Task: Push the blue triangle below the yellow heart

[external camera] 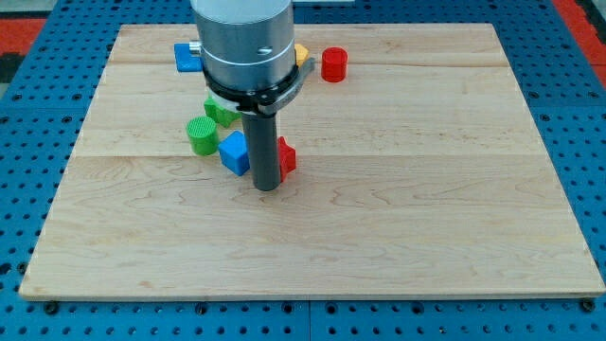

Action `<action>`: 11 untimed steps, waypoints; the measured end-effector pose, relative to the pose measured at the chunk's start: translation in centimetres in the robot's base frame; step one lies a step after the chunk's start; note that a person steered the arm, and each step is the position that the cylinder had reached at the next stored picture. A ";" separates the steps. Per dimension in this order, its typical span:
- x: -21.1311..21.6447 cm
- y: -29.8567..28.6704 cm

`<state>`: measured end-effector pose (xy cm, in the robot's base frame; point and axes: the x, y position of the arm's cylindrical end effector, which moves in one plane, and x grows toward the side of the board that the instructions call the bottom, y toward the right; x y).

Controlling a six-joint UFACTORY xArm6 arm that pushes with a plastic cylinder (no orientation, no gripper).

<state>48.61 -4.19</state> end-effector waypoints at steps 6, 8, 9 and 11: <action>-18.2 -20.6; -24.5 -16.9; -23.3 -13.7; -25.1 -9.3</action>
<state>23.48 -13.45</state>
